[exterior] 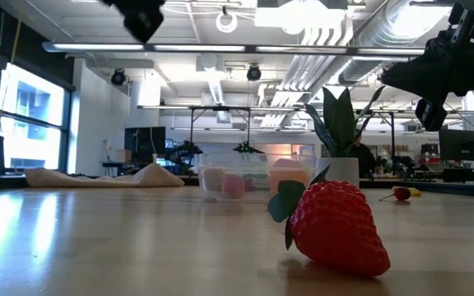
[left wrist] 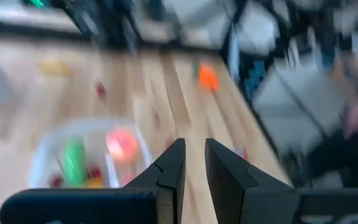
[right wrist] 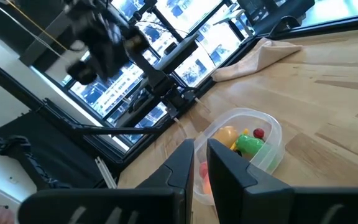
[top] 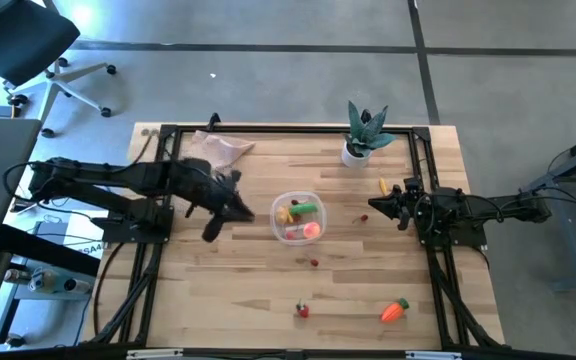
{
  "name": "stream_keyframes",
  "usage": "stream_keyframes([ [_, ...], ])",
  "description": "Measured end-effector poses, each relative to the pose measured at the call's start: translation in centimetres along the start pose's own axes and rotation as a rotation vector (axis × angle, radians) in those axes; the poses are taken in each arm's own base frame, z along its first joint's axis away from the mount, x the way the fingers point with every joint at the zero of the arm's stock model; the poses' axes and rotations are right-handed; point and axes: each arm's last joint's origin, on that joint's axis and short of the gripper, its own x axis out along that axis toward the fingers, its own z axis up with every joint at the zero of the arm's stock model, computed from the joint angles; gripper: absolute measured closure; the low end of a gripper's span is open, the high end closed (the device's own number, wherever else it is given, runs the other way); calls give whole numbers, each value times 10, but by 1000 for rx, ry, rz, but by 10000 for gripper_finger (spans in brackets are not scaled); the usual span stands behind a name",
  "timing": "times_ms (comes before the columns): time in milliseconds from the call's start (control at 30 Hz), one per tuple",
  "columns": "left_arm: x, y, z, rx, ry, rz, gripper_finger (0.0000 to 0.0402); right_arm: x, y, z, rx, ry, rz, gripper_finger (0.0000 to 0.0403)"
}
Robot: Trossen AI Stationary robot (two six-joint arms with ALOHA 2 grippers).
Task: Pick and placing Produce into tupperware
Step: Put the corn into the transparent bin
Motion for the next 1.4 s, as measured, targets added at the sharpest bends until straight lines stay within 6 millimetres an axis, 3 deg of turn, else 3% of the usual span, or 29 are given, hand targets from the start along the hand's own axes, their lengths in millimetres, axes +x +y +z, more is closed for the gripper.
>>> stream_keyframes([
  [133,7,3,-24,2,205,84,350,0,0,0,0,-1,0,366],
  [267,6,11,-34,0,304,257,350,0,0,0,0,0,0,366],
  [433,-3,23,-30,-13,270,366,350,0,0,0,0,0,0,366],
  [767,-32,38,-30,-114,237,359,351,0,0,0,0,0,0,366],
  [1400,-33,38,-29,-143,224,367,351,0,0,0,0,0,0,366],
])
